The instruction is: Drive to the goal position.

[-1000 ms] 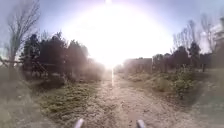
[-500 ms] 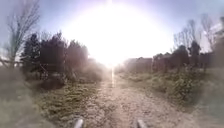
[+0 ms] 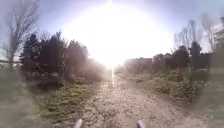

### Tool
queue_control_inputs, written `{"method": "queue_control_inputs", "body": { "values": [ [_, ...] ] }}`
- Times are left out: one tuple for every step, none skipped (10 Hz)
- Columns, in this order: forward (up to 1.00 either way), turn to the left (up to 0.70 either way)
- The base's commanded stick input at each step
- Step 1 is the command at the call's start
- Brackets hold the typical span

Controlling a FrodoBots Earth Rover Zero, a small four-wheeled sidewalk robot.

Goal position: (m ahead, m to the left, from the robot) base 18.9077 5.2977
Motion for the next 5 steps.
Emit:
{"method": "queue_control_inputs", "body": {
  "values": [
    [0.5, 0.0],
    [0.5, 0.0],
    [0.5, 0.0],
    [0.5, 0.0],
    [0.5, 0.0]
  ]
}}
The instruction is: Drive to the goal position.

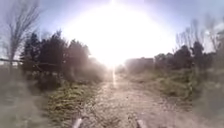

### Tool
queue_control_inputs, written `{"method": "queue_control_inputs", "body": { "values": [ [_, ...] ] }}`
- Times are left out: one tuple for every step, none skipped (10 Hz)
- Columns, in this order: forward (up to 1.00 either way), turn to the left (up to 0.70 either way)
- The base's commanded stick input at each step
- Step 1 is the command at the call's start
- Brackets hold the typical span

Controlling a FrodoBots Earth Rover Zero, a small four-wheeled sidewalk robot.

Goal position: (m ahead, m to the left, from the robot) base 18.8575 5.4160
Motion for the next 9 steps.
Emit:
{"method": "queue_control_inputs", "body": {
  "values": [
    [0.5, 0.0],
    [0.5, 0.0],
    [0.5, -0.02],
    [0.5, -0.05],
    [0.5, -0.09],
    [0.5, -0.13],
    [0.5, -0.21],
    [0.5, -0.36],
    [0.5, -0.24]
  ]
}}
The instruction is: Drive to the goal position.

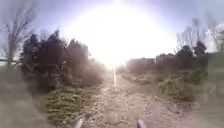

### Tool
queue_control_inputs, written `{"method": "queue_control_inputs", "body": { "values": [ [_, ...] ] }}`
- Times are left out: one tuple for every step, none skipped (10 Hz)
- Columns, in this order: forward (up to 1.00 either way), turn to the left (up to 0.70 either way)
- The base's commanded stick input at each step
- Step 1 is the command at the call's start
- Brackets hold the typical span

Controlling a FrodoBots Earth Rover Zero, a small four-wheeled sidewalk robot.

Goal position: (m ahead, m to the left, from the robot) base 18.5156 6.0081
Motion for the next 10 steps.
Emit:
{"method": "queue_control_inputs", "body": {
  "values": [
    [0.5, -0.11],
    [0.5, 0.0],
    [0.5, 0.0],
    [0.5, 0.0],
    [0.5, 0.0],
    [0.5, 0.0],
    [0.5, 0.0],
    [0.5, 0.0],
    [0.5, 0.0],
    [0.5, 0.0]
  ]
}}
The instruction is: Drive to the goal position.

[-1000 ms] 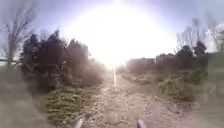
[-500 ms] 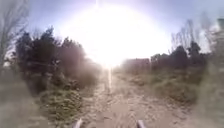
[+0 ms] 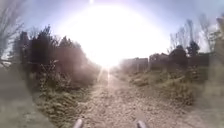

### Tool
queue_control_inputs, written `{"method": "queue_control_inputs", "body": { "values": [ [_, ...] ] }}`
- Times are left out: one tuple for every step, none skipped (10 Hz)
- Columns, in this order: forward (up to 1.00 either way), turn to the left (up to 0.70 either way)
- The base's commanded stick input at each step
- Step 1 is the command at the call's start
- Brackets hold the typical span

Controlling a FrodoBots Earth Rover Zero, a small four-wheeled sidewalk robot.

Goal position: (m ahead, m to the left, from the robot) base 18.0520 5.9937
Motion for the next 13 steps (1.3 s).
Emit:
{"method": "queue_control_inputs", "body": {
  "values": [
    [0.5, 0.0],
    [0.5, 0.0],
    [0.5, 0.0],
    [0.5, 0.0],
    [0.5, 0.0],
    [0.5, 0.0],
    [0.5, 0.0],
    [0.5, 0.0],
    [0.5, 0.0],
    [0.5, 0.0],
    [0.5, 0.0],
    [0.5, 0.0],
    [0.5, 0.0]
  ]
}}
